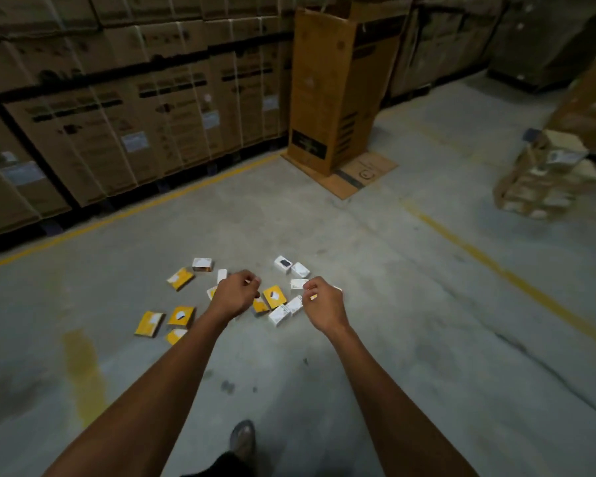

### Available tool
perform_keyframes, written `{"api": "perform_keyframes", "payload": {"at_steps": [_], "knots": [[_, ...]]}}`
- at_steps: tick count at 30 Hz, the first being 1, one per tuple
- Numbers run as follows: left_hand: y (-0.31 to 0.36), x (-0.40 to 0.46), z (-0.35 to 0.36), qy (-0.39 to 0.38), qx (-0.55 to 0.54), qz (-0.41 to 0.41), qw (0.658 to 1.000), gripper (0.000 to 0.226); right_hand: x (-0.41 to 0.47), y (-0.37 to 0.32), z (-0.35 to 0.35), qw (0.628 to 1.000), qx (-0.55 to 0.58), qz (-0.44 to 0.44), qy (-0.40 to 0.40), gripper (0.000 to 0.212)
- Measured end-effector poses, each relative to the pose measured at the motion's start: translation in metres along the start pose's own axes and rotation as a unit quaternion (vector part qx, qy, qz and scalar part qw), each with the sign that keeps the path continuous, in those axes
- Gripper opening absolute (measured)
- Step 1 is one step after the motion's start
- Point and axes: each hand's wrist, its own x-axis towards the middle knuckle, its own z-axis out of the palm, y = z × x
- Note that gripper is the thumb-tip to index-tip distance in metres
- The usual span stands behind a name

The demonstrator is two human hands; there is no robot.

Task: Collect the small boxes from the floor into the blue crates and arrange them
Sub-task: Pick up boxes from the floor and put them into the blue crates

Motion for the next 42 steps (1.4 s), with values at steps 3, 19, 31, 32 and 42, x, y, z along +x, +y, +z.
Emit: {"api": "perform_keyframes", "payload": {"at_steps": [3, 19, 31, 32, 42], "knots": [[0.022, 0.03, 0.031, -0.005, 0.002, -0.002, 1.0, 0.019, 0.029, 0.024, -0.022, 1.0, -0.008, 0.012, -0.02, 0.024], [0.095, 0.244, 0.142, -0.013, 0.063, -0.044, 0.997, 0.03, 0.258, 0.102, -0.091, 0.987, -0.106, -0.048, -0.114, 0.034], [0.107, 0.311, 0.18, 0.073, 0.089, -0.116, 0.987, 0.021, 0.395, 0.151, -0.051, 0.946, -0.103, -0.16, -0.261, 0.038], [0.105, 0.318, 0.185, 0.082, 0.092, -0.128, 0.984, 0.021, 0.406, 0.157, -0.046, 0.938, -0.105, -0.174, -0.282, 0.039], [0.038, 0.389, 0.261, 0.114, 0.114, -0.195, 0.967, 0.042, 0.49, 0.235, 0.038, 0.865, -0.169, -0.285, -0.376, 0.04]]}}
